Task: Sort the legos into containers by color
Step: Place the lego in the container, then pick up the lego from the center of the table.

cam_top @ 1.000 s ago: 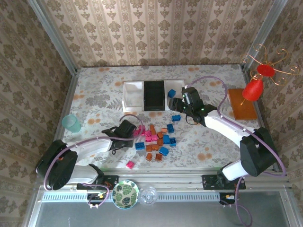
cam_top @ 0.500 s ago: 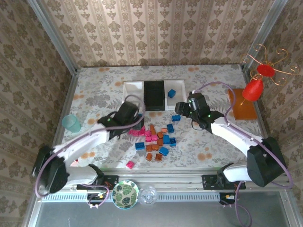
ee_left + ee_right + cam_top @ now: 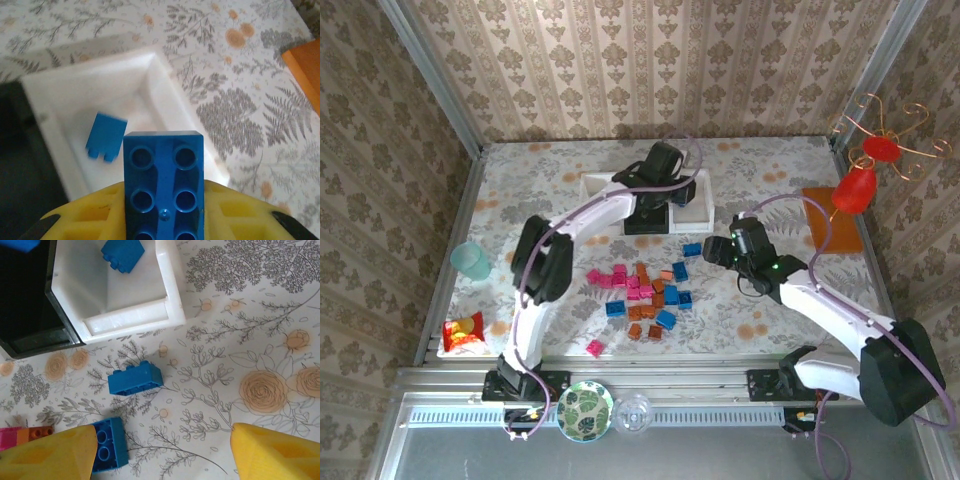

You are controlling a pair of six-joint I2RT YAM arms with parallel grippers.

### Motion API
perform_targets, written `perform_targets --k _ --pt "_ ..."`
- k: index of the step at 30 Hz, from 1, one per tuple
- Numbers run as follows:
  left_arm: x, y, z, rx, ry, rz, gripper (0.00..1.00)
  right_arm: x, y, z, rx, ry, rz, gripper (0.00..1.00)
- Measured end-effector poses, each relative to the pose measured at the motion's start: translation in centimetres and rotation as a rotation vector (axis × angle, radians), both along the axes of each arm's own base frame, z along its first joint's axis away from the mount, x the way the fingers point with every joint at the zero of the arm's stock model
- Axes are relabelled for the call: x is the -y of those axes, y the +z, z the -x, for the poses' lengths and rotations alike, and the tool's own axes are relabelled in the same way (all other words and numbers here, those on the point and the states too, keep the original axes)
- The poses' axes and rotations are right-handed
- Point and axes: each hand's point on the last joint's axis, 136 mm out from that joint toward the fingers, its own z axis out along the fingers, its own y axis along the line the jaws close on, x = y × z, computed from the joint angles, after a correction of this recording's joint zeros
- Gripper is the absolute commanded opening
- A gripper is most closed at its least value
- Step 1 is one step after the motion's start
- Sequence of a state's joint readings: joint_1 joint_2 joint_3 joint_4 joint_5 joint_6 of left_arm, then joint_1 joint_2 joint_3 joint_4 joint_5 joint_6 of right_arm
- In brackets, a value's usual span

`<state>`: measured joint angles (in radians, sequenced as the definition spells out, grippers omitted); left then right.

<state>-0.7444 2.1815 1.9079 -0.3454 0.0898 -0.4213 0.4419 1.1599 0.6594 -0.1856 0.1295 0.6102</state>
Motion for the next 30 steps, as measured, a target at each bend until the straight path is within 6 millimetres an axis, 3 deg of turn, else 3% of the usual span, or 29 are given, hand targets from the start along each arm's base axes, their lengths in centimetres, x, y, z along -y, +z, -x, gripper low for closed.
perform_targets --k 4,10,15,19,24,27,30 --pt "1.6 -1.3 -2.0 -0.014 -0.005 0.001 0.35 0.3 0.0 0.6 0.001 -0.002 0.002 0.73" --pt "2.3 -3.1 -3.3 -0.056 -0.004 0.002 0.61 0.6 0.2 1.2 0.006 -0.002 0.000 0.75" --pt "2.0 -2.1 -3.2 -0.058 -0.006 0.023 0.71 0.6 1.0 1.4 0.023 0.002 -0.011 0.77" --pt "0.1 0.8 -0.4 -0.042 -0.014 0.059 0.77 0.5 1.5 1.8 0.032 0.018 -0.024 0.77" --pt "-3.4 8.7 4.5 0.072 -0.028 0.196 0.84 -0.9 1.5 2.4 0.022 0.081 -0.046 0.76" --pt "-6.5 12.3 8.1 0.152 -0.028 0.276 0.96 -3.6 0.8 3.7 -0.001 0.196 -0.039 0.76" --pt "-10.2 12.5 11.4 0.185 0.002 0.295 1.00 -7.5 -0.4 5.5 -0.047 0.357 -0.008 0.74"
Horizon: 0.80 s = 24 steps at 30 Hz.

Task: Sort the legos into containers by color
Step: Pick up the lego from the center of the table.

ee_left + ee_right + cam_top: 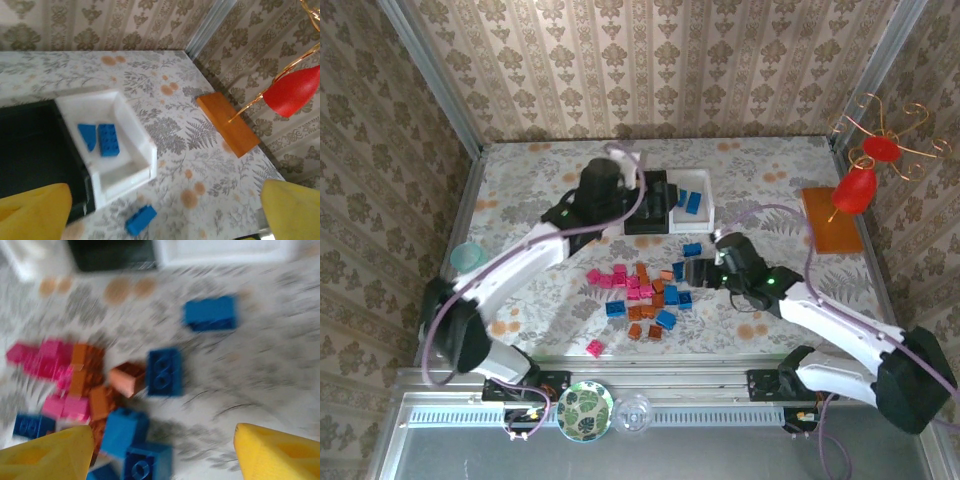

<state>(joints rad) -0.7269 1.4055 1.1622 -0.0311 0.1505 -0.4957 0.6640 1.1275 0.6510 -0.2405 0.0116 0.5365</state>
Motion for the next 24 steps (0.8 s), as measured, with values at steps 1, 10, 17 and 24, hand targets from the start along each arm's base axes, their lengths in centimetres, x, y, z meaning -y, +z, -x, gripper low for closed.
perform_targets --k 1,10,17,24 --pt "-1.3 -0.5 1.0 0.001 0.016 -0.006 1.00 -1.6 -0.4 0.7 -0.012 0.063 0.015 0.73" --pt "-10.7 -2.7 6.8 0.027 0.197 -0.092 1.00 -13.5 -1.9 7.5 -0.020 0.520 0.128 0.69" --pt "-16.9 -1.5 9.0 0.080 0.371 -0.135 1.00 -20.2 -3.3 10.5 -0.010 0.743 0.180 0.67" --pt "-20.7 -1.1 9.9 0.098 0.480 -0.189 1.00 -24.2 -6.4 12.0 -0.018 0.861 0.250 0.72"
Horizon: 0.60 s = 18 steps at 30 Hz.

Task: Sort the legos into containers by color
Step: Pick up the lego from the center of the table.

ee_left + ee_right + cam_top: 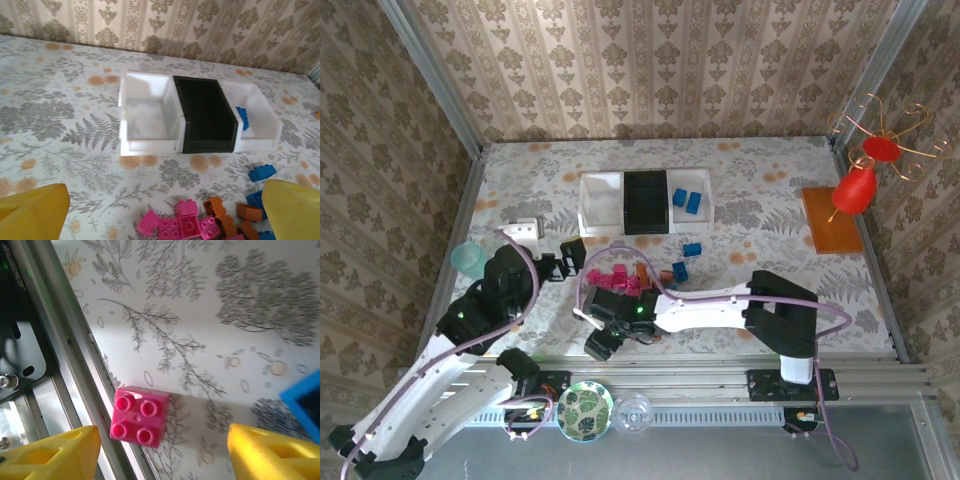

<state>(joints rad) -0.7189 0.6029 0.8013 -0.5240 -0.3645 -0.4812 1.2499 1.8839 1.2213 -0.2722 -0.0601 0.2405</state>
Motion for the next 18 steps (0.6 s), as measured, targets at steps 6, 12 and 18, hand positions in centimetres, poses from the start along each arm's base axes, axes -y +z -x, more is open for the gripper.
perform_targets --k 6,12,18 --pt "-1.1 -0.3 0.1 -0.011 0.037 -0.029 1.00 -0.2 -2.0 1.1 -0.005 0.034 0.046 0.77" --pt "-1.6 -0.9 0.2 -0.031 0.048 -0.047 1.00 -0.6 -2.2 1.6 0.010 0.059 0.055 0.78" --pt "-1.7 -1.2 0.1 -0.044 0.057 -0.057 1.00 -1.3 -2.7 1.4 0.032 0.061 0.065 0.71"
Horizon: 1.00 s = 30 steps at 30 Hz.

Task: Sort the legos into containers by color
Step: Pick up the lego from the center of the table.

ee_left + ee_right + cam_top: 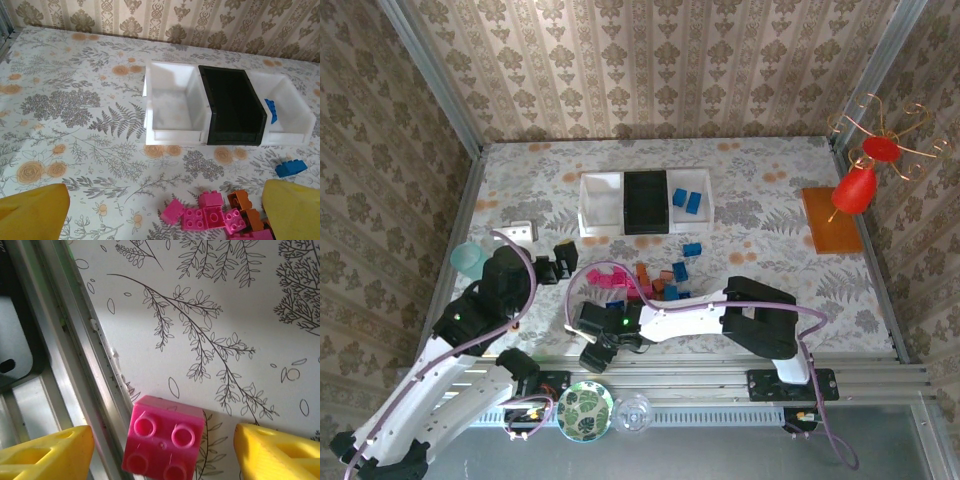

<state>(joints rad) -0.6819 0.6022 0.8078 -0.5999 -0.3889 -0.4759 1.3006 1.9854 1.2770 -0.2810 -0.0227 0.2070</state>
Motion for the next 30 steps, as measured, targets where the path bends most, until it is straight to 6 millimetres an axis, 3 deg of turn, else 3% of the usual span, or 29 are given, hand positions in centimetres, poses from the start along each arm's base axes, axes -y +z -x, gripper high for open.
perform_targets --k 5,13,17,21,25,28,30 --pt "-0.1 -0.2 -0.1 -0.007 0.004 -0.002 1.00 0.1 -0.4 -0.5 0.023 -0.008 0.017 0.61" --pt "0.1 -0.4 -0.2 -0.017 -0.005 0.001 1.00 0.5 -0.5 -1.6 0.040 -0.035 0.002 0.37" --pt "0.1 -0.4 -0.3 -0.020 0.000 -0.001 1.00 1.4 -0.2 -2.0 0.044 -0.057 -0.032 0.33" --pt "0.1 -0.4 -0.3 -0.020 -0.003 0.002 1.00 3.5 0.9 -3.1 0.049 -0.101 -0.062 0.32" --pt "0.4 -0.6 -0.4 -0.017 -0.009 0.008 1.00 5.0 5.0 -6.3 0.068 -0.195 -0.174 0.30" --pt "0.3 -1.2 -0.5 -0.027 -0.007 0.003 1.00 6.7 8.7 -11.1 0.106 -0.314 -0.273 0.30" --pt "0.3 -1.7 -0.5 -0.035 -0.008 -0.001 1.00 8.8 10.8 -15.5 0.134 -0.434 -0.323 0.30"
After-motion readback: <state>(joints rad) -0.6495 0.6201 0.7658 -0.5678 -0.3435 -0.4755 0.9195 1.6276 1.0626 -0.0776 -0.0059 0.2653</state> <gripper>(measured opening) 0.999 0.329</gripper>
